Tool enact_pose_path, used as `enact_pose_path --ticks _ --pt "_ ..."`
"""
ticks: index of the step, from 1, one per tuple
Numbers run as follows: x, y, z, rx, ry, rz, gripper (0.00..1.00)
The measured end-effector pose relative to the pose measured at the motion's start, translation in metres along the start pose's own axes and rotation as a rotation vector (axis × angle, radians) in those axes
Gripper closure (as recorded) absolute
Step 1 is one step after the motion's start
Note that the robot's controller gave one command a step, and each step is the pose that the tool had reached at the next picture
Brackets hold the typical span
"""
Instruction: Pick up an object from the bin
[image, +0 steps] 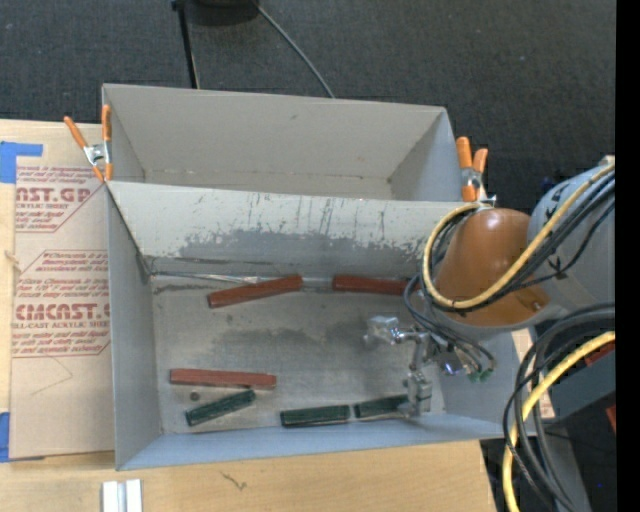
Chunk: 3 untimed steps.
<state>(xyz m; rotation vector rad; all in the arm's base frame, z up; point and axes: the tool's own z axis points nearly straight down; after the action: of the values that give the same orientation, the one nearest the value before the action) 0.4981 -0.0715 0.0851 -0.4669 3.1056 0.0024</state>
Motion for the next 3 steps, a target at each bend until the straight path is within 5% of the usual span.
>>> enact_pose_path --ticks 1,2,3 --pt "0.0043 0.0287 0.0056 0.001 0.001 -0.313 1.00" --pt "0.0029 0.0285 0.0053 0.003 -0.004 -0.313 0.00" --pt "0.0030 0.0286 0.0053 0.003 -0.004 -0.313 0.00"
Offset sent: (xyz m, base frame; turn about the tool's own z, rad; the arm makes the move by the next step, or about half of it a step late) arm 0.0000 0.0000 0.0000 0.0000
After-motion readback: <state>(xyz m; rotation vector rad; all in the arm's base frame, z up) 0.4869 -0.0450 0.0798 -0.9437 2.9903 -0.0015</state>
